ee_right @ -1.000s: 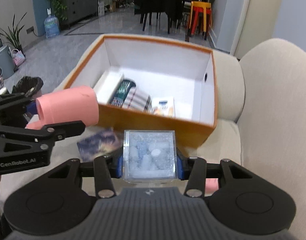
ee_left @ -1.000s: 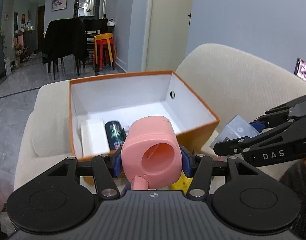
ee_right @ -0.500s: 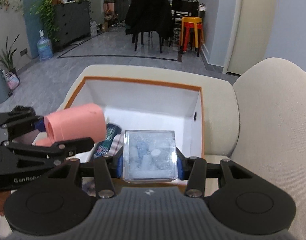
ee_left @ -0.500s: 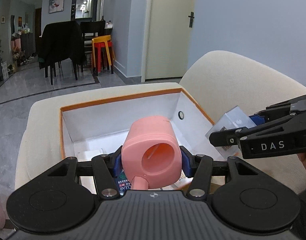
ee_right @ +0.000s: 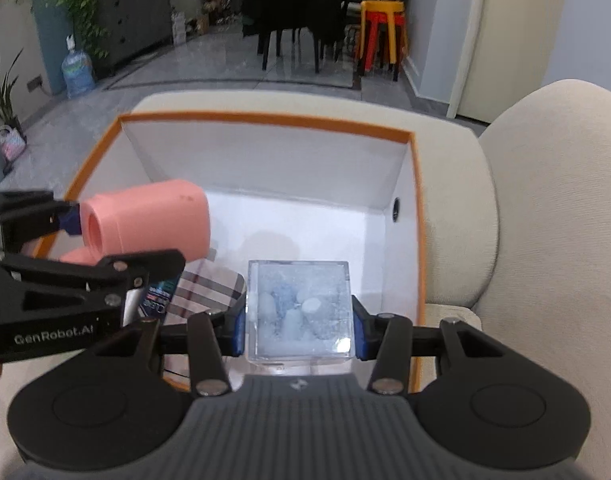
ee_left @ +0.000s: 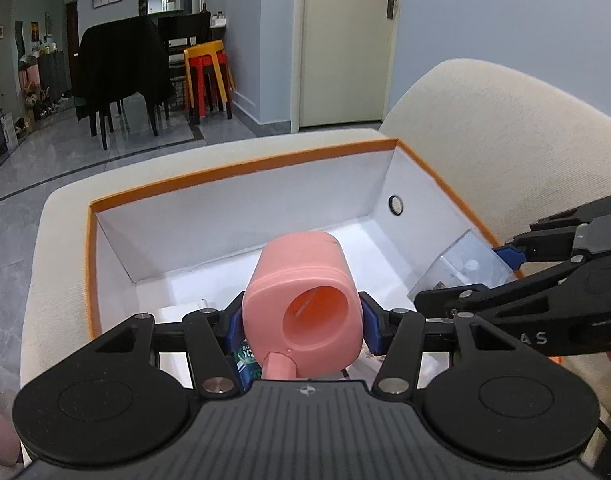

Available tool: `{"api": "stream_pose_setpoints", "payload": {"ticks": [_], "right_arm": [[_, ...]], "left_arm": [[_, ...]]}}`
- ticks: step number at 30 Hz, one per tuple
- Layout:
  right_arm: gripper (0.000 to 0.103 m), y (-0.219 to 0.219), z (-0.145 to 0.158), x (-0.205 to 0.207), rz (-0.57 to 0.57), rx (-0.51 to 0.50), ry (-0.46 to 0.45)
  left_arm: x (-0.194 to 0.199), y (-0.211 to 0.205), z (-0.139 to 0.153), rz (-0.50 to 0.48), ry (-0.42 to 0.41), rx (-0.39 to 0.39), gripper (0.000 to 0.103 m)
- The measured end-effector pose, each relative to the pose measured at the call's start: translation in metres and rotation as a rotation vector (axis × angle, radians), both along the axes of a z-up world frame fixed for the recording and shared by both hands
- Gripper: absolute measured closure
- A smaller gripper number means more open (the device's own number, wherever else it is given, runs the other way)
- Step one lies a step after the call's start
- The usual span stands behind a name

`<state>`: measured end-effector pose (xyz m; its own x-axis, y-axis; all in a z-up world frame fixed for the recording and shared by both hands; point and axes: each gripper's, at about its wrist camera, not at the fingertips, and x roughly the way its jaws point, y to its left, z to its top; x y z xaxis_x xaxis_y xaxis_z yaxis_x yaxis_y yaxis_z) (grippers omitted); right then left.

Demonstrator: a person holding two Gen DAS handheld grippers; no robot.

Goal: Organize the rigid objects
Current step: 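Carry the clear cube box and pink cup over the orange shoebox with both tools, then lower the pink cup and clear cube box into the shoebox and open both tools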

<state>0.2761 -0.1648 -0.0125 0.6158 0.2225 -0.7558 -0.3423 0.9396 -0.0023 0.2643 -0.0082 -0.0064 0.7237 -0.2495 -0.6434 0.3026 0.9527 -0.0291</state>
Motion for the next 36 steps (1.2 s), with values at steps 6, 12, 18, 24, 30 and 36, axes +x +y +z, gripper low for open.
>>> {"api": "stream_pose_setpoints", "payload": {"ticks": [6, 12, 18, 24, 30, 36], "right_arm": [[0.056, 0.009, -0.012, 0.027, 0.021, -0.045, 0.022], [0.056, 0.011, -0.020, 0.041, 0.046, -0.054, 0.048], [0.056, 0.013, -0.033, 0.038, 0.082, -0.063, 0.061], [0.056, 0.020, -0.041, 0.037, 0.102, -0.116, 0.059], [0.056, 0.022, -0.048, 0.043, 0.101, -0.117, 0.078], [0.056, 0.026, -0.048, 0.049, 0.096, -0.124, 0.082]], "left_arm": [[0.020, -0.001, -0.008, 0.012, 0.021, 0.031, 0.040], [0.040, -0.004, -0.016, 0.023, 0.052, 0.061, 0.040], [0.053, -0.009, -0.018, 0.042, 0.070, 0.067, 0.040], [0.064, -0.016, -0.023, 0.050, 0.085, 0.100, 0.040], [0.069, -0.021, -0.027, 0.048, 0.109, 0.130, 0.040], [0.075, -0.026, -0.026, 0.043, 0.135, 0.148, 0.040]]}}
